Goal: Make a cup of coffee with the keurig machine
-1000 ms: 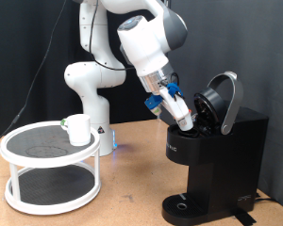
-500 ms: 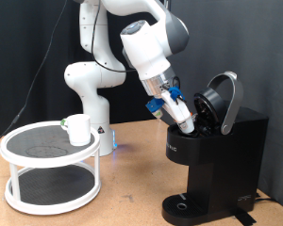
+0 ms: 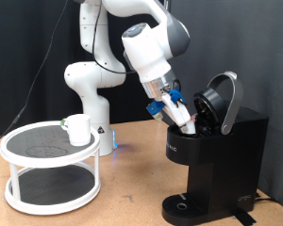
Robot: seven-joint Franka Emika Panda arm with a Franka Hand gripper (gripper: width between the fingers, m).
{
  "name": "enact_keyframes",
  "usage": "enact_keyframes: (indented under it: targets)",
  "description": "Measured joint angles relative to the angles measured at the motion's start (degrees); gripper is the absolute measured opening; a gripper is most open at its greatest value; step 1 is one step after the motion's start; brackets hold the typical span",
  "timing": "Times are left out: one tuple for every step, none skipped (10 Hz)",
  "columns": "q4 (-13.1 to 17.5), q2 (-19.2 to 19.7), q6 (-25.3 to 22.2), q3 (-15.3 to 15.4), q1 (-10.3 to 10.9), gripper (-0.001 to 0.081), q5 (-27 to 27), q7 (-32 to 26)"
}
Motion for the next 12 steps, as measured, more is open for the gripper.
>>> enact_keyframes:
  targets:
    - [0.0,0.0,0.2,0.0,0.0,0.0610,0.1,0.0]
    - [0.0,0.0,0.2,0.0,0.0,0.0610,0.4,-0.1]
    - [0.0,0.0,0.2,0.0,0.0,0.0699,1.0,-0.7]
    - [0.0,0.0,0.1,0.0,0.0,0.0724,1.8,-1.8]
    - [0.0,-0.2,-0.5,-0.1,-0.1,0.0724,2.9,-3.1]
    - [0.0,-0.6,-1.6,-0.5,-0.2,0.0733,3.9,-4.6]
    - [0.0,-1.3,-3.2,-1.0,-0.3,0.0733,4.6,-5.8]
    - [-0.1,-2.2,-4.8,-1.7,-0.5,0.0734,5.2,-7.2]
    - [-0.3,-3.3,-6.3,-2.5,-0.8,0.0734,6.0,-8.5]
    - [-0.9,-4.8,-7.7,-3.2,-1.0,0.0734,6.6,-9.2]
    - [-0.9,-4.6,-7.5,-3.1,-1.0,0.0734,6.3,-9.1]
    - [-0.9,-4.6,-7.5,-3.2,-1.1,0.0734,6.8,-9.4]
